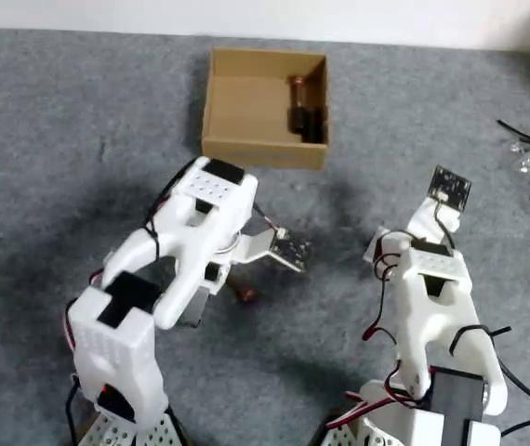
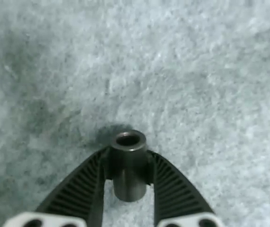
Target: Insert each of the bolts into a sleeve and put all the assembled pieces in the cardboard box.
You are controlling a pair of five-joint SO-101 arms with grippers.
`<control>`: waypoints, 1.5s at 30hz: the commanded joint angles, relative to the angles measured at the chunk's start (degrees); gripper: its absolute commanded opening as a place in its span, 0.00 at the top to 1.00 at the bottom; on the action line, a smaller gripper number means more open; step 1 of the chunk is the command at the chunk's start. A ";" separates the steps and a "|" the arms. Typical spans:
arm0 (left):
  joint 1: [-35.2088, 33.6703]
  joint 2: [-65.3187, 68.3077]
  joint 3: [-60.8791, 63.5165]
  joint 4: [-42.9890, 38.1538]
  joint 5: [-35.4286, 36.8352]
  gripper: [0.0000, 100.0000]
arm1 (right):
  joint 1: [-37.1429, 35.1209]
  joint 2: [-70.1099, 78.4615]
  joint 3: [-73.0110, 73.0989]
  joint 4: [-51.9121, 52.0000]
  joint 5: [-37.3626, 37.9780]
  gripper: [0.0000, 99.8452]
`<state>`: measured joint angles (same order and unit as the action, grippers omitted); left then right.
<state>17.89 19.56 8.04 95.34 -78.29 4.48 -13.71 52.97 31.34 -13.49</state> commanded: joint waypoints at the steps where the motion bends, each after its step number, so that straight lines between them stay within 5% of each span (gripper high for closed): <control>1: -0.66 2.51 -6.02 -2.02 -23.03 0.80 | 1.01 -0.66 -2.86 -1.45 0.53 0.99; 13: -0.84 15.08 -16.84 -1.76 -22.77 0.80 | 0.92 -0.66 -2.86 -1.54 0.53 0.99; 29: -0.84 16.04 -18.15 -0.62 -22.68 0.81 | 0.92 -0.66 -2.86 -1.54 0.53 0.99; 33: -1.36 16.04 -18.15 -0.53 -22.68 0.99 | 0.92 -0.66 -2.86 -1.54 0.53 0.99; 45: -1.36 15.78 -17.71 0.35 -22.68 0.99 | 0.92 -0.57 -2.86 -1.54 0.70 0.99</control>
<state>17.71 35.91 -7.52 94.73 -78.37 4.48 -13.71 52.97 31.34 -13.49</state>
